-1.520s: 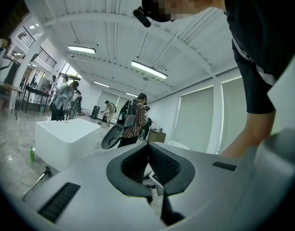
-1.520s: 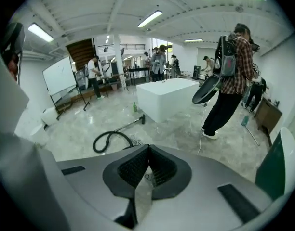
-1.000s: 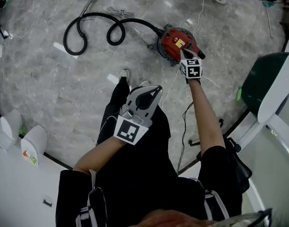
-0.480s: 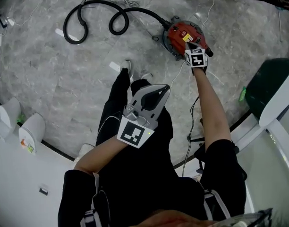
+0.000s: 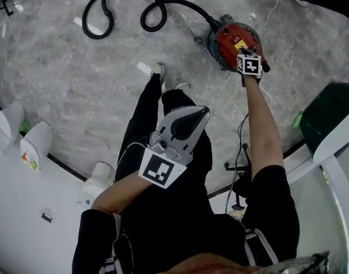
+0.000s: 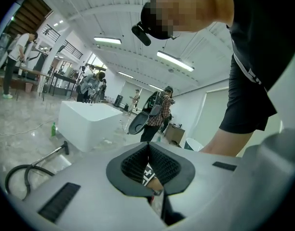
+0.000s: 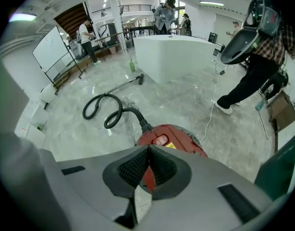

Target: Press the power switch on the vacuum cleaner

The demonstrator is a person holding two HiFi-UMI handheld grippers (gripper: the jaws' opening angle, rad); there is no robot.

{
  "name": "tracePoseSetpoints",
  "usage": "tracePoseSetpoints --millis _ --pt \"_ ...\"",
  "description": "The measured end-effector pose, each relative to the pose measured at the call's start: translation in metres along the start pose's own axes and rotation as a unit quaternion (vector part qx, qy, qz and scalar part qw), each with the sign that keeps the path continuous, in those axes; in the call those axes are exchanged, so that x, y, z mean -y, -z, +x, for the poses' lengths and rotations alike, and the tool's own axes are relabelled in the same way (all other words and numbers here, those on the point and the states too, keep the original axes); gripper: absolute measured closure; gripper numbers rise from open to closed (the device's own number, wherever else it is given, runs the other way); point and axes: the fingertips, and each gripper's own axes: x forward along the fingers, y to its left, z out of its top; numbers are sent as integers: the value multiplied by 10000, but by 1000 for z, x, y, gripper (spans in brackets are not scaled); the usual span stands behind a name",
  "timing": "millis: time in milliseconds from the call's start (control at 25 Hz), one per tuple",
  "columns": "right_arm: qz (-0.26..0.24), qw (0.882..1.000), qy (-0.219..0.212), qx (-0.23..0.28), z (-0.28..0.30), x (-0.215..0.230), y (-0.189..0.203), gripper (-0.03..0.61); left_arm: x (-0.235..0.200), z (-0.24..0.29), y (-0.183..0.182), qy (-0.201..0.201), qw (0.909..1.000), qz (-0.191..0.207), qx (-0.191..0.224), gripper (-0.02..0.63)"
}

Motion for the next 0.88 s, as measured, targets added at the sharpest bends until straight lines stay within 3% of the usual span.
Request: tracePoseSetpoints --millis 200,440,880 --pt "-196 9998 3 -22 26 1 -2 560 -12 -2 14 -173 9994 -234 160 594" --pt "-452 9989 36 -102 51 -5 8 560 -2 6 21 28 9989 -234 396 594" --pt "-321 9989 255 -233 82 17 18 560 -13 0 52 -56 9987 -490 159 594"
